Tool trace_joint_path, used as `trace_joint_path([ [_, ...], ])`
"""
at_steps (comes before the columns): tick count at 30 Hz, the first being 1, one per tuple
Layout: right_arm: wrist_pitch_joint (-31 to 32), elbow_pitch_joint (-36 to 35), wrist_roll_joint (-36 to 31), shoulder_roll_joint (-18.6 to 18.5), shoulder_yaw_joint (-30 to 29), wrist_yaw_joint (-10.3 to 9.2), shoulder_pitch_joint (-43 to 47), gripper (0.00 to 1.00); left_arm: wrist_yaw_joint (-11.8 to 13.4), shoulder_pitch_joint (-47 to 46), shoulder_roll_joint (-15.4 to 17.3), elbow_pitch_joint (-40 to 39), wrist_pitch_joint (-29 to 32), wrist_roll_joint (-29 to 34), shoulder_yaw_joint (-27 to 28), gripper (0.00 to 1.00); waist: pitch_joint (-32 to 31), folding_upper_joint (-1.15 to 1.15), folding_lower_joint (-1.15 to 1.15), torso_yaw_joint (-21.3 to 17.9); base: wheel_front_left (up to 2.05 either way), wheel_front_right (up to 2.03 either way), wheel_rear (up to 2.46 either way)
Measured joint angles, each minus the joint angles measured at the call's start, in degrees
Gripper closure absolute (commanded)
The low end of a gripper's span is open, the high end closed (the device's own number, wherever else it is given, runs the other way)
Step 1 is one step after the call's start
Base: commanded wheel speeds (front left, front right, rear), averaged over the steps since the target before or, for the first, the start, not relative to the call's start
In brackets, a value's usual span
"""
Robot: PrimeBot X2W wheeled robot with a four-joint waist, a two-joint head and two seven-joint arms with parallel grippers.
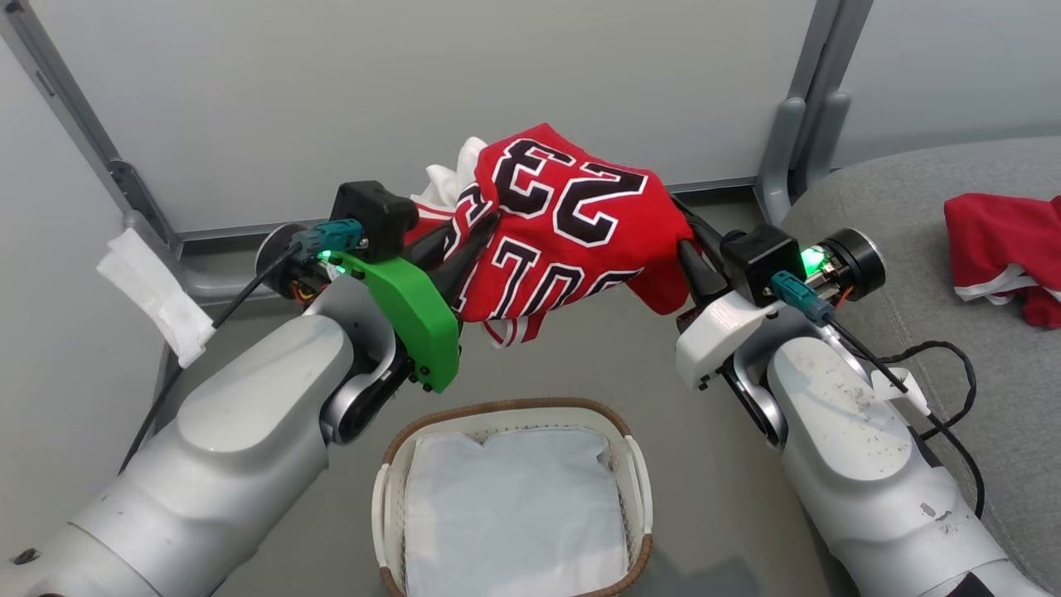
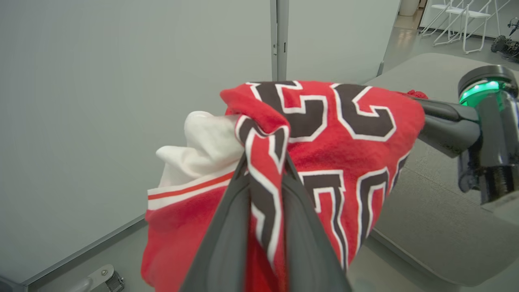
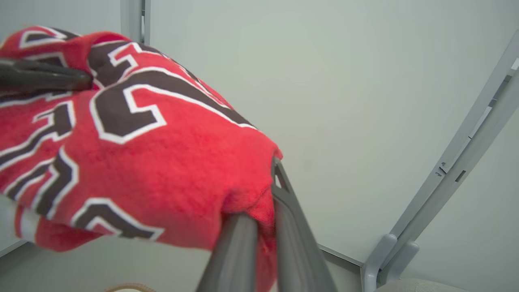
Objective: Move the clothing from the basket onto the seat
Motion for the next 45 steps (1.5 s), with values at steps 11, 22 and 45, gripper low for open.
trace_joint_path([
  [11,0.0,-1.2,-0.9,0.0,-1.8,0.0,0.7,1.0,0.4,5.2,-1.3,4.6,-5.8,-0.2,-0.5,0.0,0.0,0.0,0.0,-2.1,0.0,0.0,0.0],
  [22,0.0,-3.1,-2.9,-2.1,-7.7,0.0,2.3,1.0,1.3,10.1,-4.7,5.4,-10.1,2.6,-1.0,0.0,1.1,0.0,0.0,-6.1,0.0,0.0,0.0],
  [45,0.0,-7.3,-4.2,-3.6,-15.6,0.0,3.5,1.0,0.9,9.6,-7.8,2.6,-10.6,11.8,0.8,0.0,8.5,0.0,0.0,-23.9,0.0,0.0,0.0],
])
